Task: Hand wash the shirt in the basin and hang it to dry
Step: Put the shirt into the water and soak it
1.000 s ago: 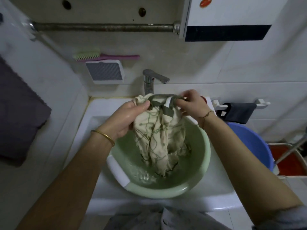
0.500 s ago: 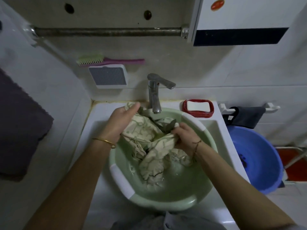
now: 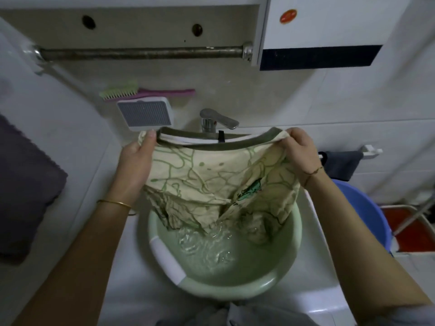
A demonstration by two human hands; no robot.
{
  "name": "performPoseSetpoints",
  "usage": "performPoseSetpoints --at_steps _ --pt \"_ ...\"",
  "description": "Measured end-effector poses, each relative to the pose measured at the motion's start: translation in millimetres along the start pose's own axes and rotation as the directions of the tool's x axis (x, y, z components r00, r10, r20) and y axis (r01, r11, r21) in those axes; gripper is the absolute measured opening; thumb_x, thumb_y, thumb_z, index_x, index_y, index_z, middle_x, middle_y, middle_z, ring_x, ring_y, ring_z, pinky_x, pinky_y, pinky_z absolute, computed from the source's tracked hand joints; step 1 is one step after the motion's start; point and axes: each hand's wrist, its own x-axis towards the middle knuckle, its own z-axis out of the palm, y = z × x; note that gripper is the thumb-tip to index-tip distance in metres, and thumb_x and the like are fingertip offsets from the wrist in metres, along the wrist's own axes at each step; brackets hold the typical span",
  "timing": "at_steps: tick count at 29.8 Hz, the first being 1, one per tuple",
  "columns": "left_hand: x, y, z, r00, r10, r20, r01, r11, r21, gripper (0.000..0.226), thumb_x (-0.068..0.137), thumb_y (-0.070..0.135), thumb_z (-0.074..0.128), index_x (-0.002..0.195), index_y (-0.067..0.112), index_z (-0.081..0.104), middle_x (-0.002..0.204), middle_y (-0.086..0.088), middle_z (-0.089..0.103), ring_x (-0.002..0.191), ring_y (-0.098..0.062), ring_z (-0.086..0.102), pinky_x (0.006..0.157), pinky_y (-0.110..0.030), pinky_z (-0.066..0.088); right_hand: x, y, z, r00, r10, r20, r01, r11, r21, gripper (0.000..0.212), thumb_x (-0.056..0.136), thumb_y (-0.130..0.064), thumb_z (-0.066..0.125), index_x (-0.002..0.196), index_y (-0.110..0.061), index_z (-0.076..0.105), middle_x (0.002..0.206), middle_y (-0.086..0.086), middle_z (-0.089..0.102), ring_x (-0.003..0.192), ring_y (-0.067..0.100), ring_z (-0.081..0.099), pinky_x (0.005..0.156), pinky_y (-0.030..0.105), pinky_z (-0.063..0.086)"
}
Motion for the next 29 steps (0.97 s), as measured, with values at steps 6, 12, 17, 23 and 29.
performPoseSetpoints --at_steps 6,12,17,23,29 --pt "-4.4 39.3 -2.5 0.981 0.071 0.182 0.018 0.896 -0.444 0.031 0.098 0.036 0.042 0.091 0.017 0.066 0.078 0.007 0.074 0.080 -0.007 0.070 0.067 -0.020 0.054 -6.7 -50.5 -10.5 0.983 0.065 0.174 -0.137 0.885 0.444 0.006 0.076 -0.016 0.055 0.074 -0.013 0.051 0.070 0.006 0.053 0.066 0.016 0.053 0.059 0.026 0.046" --pt "-4.3 24.6 -7.2 0.816 -0.007 0.579 0.105 0.985 -0.136 0.026 0.068 0.024 0.076 0.090 0.015 0.067 0.083 -0.003 0.073 0.074 -0.011 0.070 0.068 -0.024 0.056 -9.8 -21.9 -9.0 0.958 0.099 0.268 -0.176 0.945 0.277 0.030 0.086 -0.038 0.061 0.075 -0.011 0.062 0.077 0.005 0.059 0.075 0.018 0.055 0.073 0.033 0.044" --pt "-12.8 0.8 22.4 0.838 0.098 0.537 -0.233 0.954 0.189 0.033 0.075 -0.010 0.057 0.088 0.020 0.057 0.080 0.014 0.059 0.068 0.008 0.056 0.059 -0.001 0.040 -25.6 11.8 7.0 0.898 0.086 0.433 -0.182 0.965 0.186 0.020 0.085 -0.020 0.065 0.082 -0.002 0.056 0.073 0.011 0.046 0.064 0.018 0.043 0.060 0.028 0.035" --pt "-4.3 13.4 53.1 0.796 0.285 0.534 -0.393 0.914 0.098 0.032 0.074 -0.011 0.054 0.087 0.018 0.060 0.088 0.001 0.063 0.082 -0.005 0.060 0.077 -0.023 0.045 -32.8 13.4 38.3 0.618 0.155 0.771 -0.019 0.983 -0.182 0.057 0.069 -0.048 0.078 0.117 -0.028 0.054 0.105 -0.012 0.064 0.094 0.005 0.062 0.084 0.024 0.050" --pt "-3.1 -0.5 69.9 0.843 0.257 0.472 -0.365 0.919 0.151 0.029 0.080 0.008 0.065 0.104 0.020 0.054 0.101 0.002 0.061 0.097 -0.015 0.059 0.083 -0.028 0.047 -39.1 -4.3 41.5 0.771 0.143 0.621 -0.125 0.989 -0.073 0.027 0.079 -0.019 0.072 0.055 -0.017 0.060 0.056 -0.001 0.053 0.052 0.013 0.047 0.056 0.023 0.038"
